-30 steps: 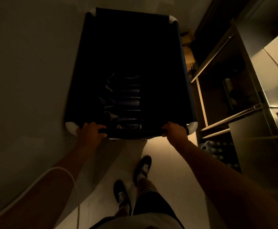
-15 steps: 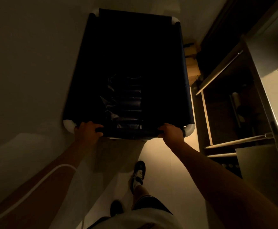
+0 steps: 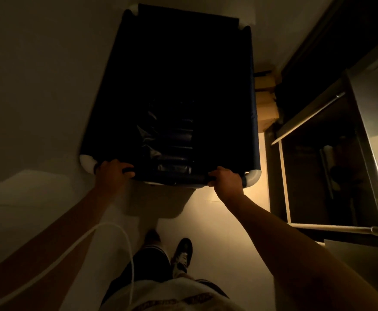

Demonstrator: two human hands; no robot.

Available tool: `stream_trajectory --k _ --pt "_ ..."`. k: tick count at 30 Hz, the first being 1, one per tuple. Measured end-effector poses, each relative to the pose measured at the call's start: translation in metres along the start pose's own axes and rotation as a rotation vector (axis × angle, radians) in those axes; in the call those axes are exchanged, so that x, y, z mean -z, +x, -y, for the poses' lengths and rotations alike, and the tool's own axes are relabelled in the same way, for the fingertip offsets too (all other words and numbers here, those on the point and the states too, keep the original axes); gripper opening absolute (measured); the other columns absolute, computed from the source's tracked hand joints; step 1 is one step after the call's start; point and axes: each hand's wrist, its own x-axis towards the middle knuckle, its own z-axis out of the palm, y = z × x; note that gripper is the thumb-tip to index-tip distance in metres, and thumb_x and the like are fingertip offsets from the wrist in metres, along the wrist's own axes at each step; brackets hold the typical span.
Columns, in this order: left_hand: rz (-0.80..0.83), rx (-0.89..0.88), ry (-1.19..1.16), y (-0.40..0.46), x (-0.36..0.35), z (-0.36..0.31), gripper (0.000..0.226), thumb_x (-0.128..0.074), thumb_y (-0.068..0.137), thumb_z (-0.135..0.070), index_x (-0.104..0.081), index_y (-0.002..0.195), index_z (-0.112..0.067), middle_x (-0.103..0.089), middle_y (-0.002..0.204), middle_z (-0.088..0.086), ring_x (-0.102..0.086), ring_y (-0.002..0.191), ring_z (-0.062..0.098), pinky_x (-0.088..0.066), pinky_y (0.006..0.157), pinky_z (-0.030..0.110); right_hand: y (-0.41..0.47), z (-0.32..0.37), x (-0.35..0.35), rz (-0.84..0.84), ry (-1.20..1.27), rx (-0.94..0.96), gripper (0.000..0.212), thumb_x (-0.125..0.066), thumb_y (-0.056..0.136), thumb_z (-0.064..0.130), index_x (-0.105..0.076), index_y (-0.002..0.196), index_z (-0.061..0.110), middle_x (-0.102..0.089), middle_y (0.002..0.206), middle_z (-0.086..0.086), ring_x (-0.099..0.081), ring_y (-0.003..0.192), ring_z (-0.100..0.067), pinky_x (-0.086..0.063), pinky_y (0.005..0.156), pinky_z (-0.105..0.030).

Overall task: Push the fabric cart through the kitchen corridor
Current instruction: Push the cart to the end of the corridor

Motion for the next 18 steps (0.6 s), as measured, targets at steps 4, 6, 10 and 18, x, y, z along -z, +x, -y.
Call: stream_trajectory --k 4,6,10,18 --pt "0.002 -0.003 0.011 0.035 0.009 -0.010 0.030 -0.071 0.082 -0.045 -0.073 0.110 -0.034 -0.068 0.119 0.010 -0.057 0.115 0.039 -0.041 0.102 0.048 0.035 -0.003 0.012 -0.015 0.000 -0.005 0.039 -0.065 0.097 0.012 -0.066 0.133 0.027 -0.065 0.125 0.001 -0.063 0.117 -0.025 -0.051 0.102 -0.041" --pt "0.011 -0.001 0.027 0.051 0.014 -0.016 0.030 -0.069 0.083 -0.046 -0.073 0.110 -0.036 -0.067 0.120 0.009 -0.055 0.117 0.039 -0.040 0.104 0.049 0.051 -0.004 0.019 -0.025 0.018 -0.025 0.039 -0.065 0.097 0.012 -0.067 0.133 0.026 -0.066 0.124 0.000 -0.063 0.117 -0.026 -0.050 0.102 -0.041" --pt "0.028 0.005 0.045 0.084 0.028 -0.028 0.029 -0.067 0.083 -0.049 -0.072 0.109 -0.039 -0.067 0.119 0.006 -0.054 0.117 0.037 -0.039 0.106 0.051 0.080 0.000 0.034 -0.019 0.050 -0.066 0.035 -0.065 0.097 0.018 -0.067 0.132 0.026 -0.065 0.124 0.000 -0.062 0.116 -0.026 -0.048 0.104 -0.040" --pt "0.085 0.008 0.026 0.146 0.051 -0.047 0.030 -0.068 0.081 -0.050 -0.071 0.110 -0.041 -0.065 0.121 0.004 -0.049 0.123 0.035 -0.035 0.105 0.051 0.138 0.006 0.063 0.009 0.060 -0.128 0.032 -0.066 0.096 0.019 -0.070 0.128 0.022 -0.065 0.129 -0.002 -0.062 0.120 -0.027 -0.048 0.106 -0.041"
